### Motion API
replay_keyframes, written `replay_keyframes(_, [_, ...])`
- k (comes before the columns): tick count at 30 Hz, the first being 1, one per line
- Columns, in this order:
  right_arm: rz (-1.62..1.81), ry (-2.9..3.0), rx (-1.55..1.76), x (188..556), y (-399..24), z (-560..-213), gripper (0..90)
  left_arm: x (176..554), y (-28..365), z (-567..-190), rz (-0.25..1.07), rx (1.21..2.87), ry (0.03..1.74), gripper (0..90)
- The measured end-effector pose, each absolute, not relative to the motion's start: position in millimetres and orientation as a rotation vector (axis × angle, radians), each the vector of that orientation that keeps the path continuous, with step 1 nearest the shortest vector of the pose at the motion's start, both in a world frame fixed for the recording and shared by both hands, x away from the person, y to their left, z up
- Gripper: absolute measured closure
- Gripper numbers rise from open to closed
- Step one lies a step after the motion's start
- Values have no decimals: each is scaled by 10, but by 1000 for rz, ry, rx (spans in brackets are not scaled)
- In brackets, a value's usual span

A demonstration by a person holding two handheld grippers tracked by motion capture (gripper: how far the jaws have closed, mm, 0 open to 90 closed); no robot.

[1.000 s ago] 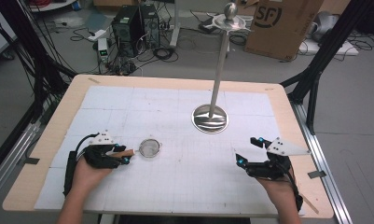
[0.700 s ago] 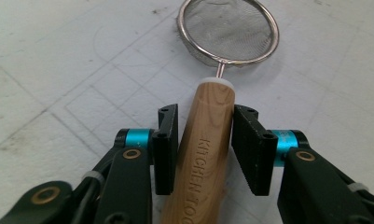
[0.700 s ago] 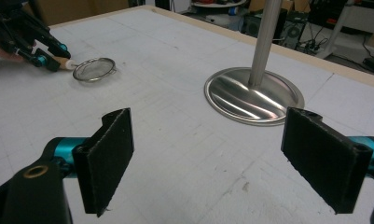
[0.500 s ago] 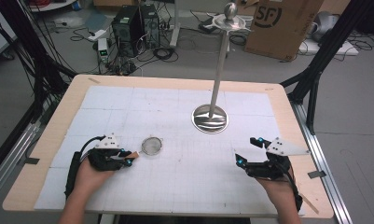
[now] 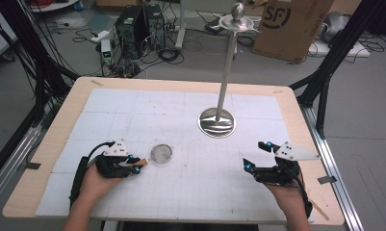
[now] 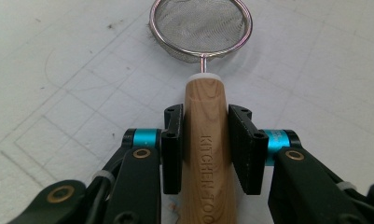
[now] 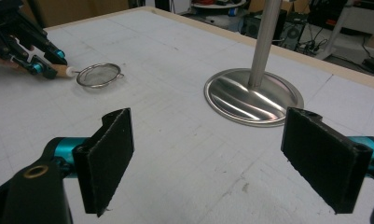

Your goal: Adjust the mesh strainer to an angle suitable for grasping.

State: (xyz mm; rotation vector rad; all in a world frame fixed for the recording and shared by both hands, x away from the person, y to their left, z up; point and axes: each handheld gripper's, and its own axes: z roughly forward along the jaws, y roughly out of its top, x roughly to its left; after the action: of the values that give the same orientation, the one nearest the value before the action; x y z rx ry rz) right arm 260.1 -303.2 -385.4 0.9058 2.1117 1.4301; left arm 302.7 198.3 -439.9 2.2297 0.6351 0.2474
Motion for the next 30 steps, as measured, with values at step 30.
replay_keyframes(30, [1411,2155,894,2634,-2920,-3913,161,2987,1086,-4394,168,2269,381,676])
